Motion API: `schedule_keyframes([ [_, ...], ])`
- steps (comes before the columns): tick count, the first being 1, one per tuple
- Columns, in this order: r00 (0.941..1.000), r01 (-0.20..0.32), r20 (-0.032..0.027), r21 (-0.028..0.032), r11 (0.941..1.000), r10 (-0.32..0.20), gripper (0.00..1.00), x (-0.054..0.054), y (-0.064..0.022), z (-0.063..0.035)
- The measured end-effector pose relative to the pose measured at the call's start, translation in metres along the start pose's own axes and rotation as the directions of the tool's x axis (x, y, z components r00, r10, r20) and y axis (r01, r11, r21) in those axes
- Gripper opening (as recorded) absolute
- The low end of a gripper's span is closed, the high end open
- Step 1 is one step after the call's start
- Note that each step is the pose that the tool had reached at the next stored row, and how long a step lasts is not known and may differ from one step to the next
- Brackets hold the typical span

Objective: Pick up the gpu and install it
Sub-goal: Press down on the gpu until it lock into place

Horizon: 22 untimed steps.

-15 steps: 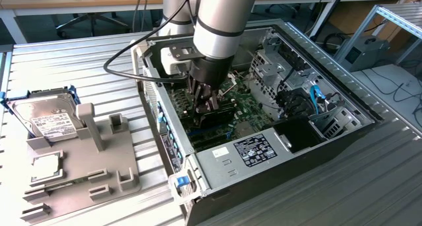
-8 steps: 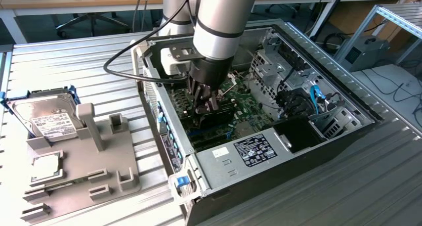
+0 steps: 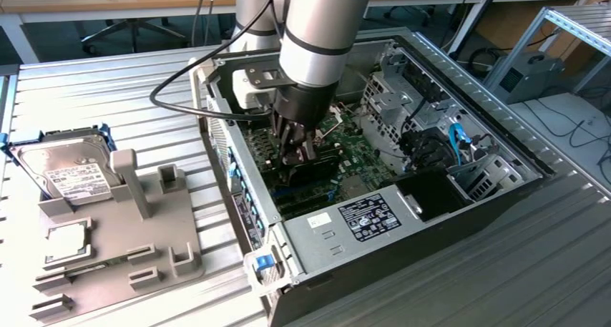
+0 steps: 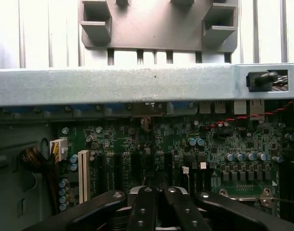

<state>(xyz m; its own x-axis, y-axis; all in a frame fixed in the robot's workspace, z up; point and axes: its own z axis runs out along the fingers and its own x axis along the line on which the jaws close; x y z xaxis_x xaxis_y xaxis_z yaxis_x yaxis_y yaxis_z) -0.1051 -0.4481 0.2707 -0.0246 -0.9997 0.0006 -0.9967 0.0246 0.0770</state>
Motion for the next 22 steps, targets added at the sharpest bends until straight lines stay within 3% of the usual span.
schedule_keyframes([
  [7, 1.0, 0.0, -0.0019, -0.0004, 1.0, 0.0, 0.11, 0.0, 0.0, 0.0002],
  [13, 1.0, 0.0, -0.0031, -0.0002, 1.0, 0.0, 0.11, 0.0, 0.0003, -0.0167],
  [22, 1.0, 0.0, -0.0032, -0.0045, 1.0, 0.0, 0.11, -0.001, -0.0241, -0.0247],
])
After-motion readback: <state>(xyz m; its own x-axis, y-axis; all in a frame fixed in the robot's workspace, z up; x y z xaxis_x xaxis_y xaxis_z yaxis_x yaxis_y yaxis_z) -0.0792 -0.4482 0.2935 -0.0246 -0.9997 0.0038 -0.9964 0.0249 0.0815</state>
